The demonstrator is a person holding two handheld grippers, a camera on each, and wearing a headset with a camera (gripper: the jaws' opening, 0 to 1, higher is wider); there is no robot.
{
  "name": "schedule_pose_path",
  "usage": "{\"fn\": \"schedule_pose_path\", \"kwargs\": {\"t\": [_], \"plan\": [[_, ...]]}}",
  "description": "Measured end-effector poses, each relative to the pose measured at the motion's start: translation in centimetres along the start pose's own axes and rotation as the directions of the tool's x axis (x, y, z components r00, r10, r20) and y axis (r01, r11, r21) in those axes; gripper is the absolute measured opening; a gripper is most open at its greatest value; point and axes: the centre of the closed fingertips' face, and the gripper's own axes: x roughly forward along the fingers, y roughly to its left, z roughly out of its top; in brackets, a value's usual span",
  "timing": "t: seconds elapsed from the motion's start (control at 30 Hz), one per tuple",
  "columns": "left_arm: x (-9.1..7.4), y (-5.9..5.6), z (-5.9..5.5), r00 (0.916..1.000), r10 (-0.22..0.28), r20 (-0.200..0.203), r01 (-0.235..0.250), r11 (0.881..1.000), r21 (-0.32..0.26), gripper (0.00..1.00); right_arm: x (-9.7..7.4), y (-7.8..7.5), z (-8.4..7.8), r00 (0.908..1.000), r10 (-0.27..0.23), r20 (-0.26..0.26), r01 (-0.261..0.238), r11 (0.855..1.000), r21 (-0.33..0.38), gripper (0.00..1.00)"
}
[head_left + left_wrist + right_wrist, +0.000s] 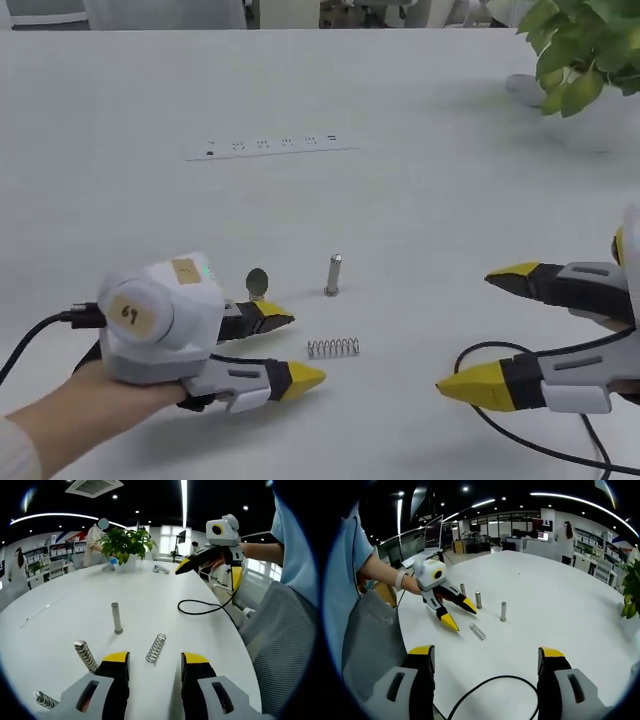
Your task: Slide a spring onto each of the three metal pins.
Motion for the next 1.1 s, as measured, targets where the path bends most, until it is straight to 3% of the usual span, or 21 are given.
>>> {"fn": "schedule_pose_path", "kwargs": {"t": [0.27, 0.6, 1.1], "plan": [[0.8, 0.2, -0.8, 0.9996, -0.001, -0.028, 0.001, 1.000, 0.011, 0.19, 0.0, 0.2, -0.3, 1.0000, 0.001, -0.003, -0.001, 1.000, 0.006, 0.83], [1.4, 0.6, -1.2, 0.9987, -0.005, -0.051, 0.006, 1.000, 0.019, 0.09, 0.1, 0.2, -0.5, 1.0000, 0.002, 0.002, -0.002, 1.000, 0.021, 0.82], [1.9, 0.6, -1.3, 0.9980, -0.006, -0.063, 0.008, 1.000, 0.027, 0.03, 0.3, -0.1, -0.5, 1.0000, 0.004, 0.007, -0.004, 1.000, 0.028, 0.81]]}}
